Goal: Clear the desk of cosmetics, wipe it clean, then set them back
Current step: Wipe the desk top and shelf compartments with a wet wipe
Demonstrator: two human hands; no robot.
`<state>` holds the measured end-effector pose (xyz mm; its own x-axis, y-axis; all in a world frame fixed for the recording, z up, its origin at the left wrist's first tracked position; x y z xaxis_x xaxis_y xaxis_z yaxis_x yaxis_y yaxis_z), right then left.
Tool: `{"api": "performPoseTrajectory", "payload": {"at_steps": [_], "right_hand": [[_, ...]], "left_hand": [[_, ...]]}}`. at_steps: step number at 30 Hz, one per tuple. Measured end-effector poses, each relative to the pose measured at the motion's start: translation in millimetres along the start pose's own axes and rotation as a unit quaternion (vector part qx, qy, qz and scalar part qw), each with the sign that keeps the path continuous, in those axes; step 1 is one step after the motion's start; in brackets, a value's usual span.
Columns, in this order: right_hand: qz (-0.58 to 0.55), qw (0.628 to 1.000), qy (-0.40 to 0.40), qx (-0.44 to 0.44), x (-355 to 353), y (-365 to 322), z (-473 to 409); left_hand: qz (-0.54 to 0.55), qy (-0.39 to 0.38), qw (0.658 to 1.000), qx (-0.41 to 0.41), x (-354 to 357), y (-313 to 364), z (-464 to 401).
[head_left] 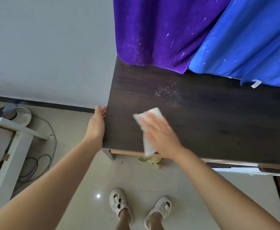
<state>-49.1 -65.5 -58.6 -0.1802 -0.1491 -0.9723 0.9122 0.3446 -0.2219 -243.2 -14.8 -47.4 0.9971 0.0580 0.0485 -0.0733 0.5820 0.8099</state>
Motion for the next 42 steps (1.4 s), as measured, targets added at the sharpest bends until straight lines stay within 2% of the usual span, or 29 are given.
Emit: {"api": "performPoseTrajectory", "payload": {"at_steps": [2, 3, 5, 7, 8, 9, 10, 13, 16, 18, 20, 21, 22, 23, 24, 26, 27, 28, 29, 30, 31, 33, 35, 37, 38, 40, 42], "right_hand": [[0.023, 0.983, 0.057, 0.172, -11.3, 77.4, 41.4], [0.012, 0.955, 0.068, 0.289, -17.7, 114.1, 66.8], [-0.022, 0.866, 0.092, 0.491, -28.0, 159.5, 109.9], [-0.039, 0.790, 0.106, 0.602, -30.7, 166.6, 113.5], [-0.041, 0.769, 0.107, 0.628, -29.1, 161.1, 99.8], [-0.040, 0.770, 0.107, 0.628, -27.8, 151.9, 78.8], [-0.029, 0.793, 0.115, 0.598, -26.3, 139.0, 52.7], [-0.002, 0.894, 0.090, 0.438, -14.5, 80.0, -31.9], [-0.023, 0.965, 0.017, 0.262, -2.8, 18.9, -82.2], [-0.012, 0.994, -0.006, 0.107, -6.6, 4.9, -82.0], [-0.020, 1.000, -0.005, 0.019, -15.5, 28.5, -60.2], [-0.003, 1.000, 0.002, 0.025, -17.2, 53.1, -43.6], [0.028, 0.997, 0.025, 0.074, -19.7, 84.1, -24.6], [0.052, 0.984, 0.052, 0.160, -23.6, 119.0, -3.5], [0.040, 0.958, 0.079, 0.271, -29.1, 153.3, 18.9], [-0.015, 0.862, 0.100, 0.496, -39.1, 201.9, 50.4], [-0.038, 0.818, 0.094, 0.567, -42.0, 211.1, 49.7], [-0.056, 0.788, 0.090, 0.607, -43.1, 209.1, 37.3], [-0.062, 0.781, 0.084, 0.615, -42.9, 198.9, 15.7], [-0.056, 0.803, 0.086, 0.587, -39.7, 183.7, -12.9], [-0.046, 0.842, 0.095, 0.529, -34.2, 162.4, -44.7], [-0.016, 0.930, 0.086, 0.358, -21.1, 99.5, -104.4], [0.002, 0.989, 0.028, 0.146, -7.8, 29.1, -136.7], [0.009, 0.999, -0.019, -0.025, -4.4, -2.2, -138.9], [0.008, 0.998, -0.023, -0.065, -9.1, 5.1, -132.8], [0.018, 0.999, -0.009, -0.036, -18.1, 51.0, -107.9], [0.032, 0.992, 0.038, 0.120, -29.8, 124.1, -66.5]], "left_hand": [[-0.044, 0.046, 0.998, 0.004, 6.9, 6.6, -2.5], [-0.082, 0.074, 0.994, 0.015, 11.1, 7.0, -4.5], [-0.228, 0.133, 0.963, 0.048, 18.3, 6.2, -3.8], [-0.353, 0.163, 0.918, 0.082, 26.1, 3.6, -4.1], [-0.378, 0.168, 0.906, 0.093, 28.5, 2.4, -5.8], [-0.388, 0.171, 0.900, 0.098, 30.6, 2.5, -6.5], [-0.392, 0.171, 0.899, 0.095, 31.2, 1.6, -7.8], [-0.418, 0.178, 0.885, 0.097, 33.0, 1.4, -10.5], [-0.434, 0.182, 0.877, 0.093, 34.3, 1.5, -10.5], [-0.440, 0.186, 0.874, 0.092, 34.8, 1.8, -10.2], [-0.447, 0.191, 0.869, 0.093, 34.9, 2.3, -10.8], [-0.451, 0.192, 0.867, 0.092, 34.9, 2.7, -11.2], [-0.452, 0.193, 0.866, 0.090, 35.0, 2.6, -11.4], [-0.453, 0.194, 0.865, 0.089, 35.0, 2.1, -11.8], [-0.455, 0.196, 0.864, 0.091, 35.0, 1.4, -12.3], [-0.462, 0.201, 0.859, 0.095, 35.9, 1.0, -13.6], [-0.465, 0.203, 0.856, 0.095, 36.2, 0.8, -14.1], [-0.469, 0.205, 0.854, 0.095, 36.5, 0.8, -14.6], [-0.471, 0.207, 0.852, 0.094, 36.6, 0.4, -14.7], [-0.473, 0.207, 0.851, 0.094, 36.9, 0.2, -14.6], [-0.474, 0.209, 0.850, 0.095, 36.9, 0.1, -14.7], [-0.475, 0.212, 0.849, 0.094, 36.6, -0.1, -15.0], [-0.478, 0.210, 0.848, 0.091, 36.4, -0.9, -14.5], [-0.478, 0.208, 0.848, 0.095, 36.9, -0.9, -14.4], [-0.476, 0.209, 0.849, 0.095, 37.0, -0.8, -14.6], [-0.475, 0.215, 0.848, 0.094, 36.6, -0.8, -14.9], [-0.477, 0.215, 0.847, 0.097, 36.5, -0.8, -14.6]]}}
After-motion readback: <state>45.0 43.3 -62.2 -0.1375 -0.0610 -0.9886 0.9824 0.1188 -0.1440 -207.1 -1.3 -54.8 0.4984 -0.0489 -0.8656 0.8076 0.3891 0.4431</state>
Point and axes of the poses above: each hand's wrist, its own z-axis away from the middle knuckle, its own x-axis out of the palm, y = z × x, the point moved 4 cm from there along -z, towards the middle knuckle, and after that the axes turned 1 degree about -y, right-handed, at the moved point
